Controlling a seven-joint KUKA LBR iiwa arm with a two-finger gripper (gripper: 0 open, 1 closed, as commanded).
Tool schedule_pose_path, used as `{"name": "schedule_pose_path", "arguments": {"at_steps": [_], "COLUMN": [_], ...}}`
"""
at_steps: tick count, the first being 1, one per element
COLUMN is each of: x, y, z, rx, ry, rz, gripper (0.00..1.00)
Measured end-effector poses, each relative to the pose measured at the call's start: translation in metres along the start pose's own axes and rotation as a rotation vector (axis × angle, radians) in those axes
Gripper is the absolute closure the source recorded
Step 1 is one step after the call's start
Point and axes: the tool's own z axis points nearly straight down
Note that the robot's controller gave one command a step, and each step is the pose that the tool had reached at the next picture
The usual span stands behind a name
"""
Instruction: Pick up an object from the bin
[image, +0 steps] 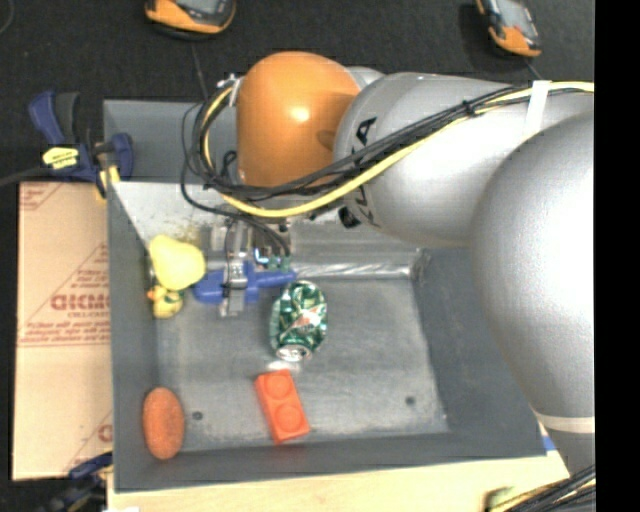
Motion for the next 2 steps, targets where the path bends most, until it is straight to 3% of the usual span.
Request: {"name": "schedule_pose_path", "arguments": {"at_steps": [1,2], "x": [-0.001,-0.018], "y": [-0.001,-0.038], "z": [-0.006,0.074], "rx": [-0.002,-0.001], "ry": [-0.008,-0.011], "rz": [0.004,-0.033], "gripper": [0.00,0.00]}}
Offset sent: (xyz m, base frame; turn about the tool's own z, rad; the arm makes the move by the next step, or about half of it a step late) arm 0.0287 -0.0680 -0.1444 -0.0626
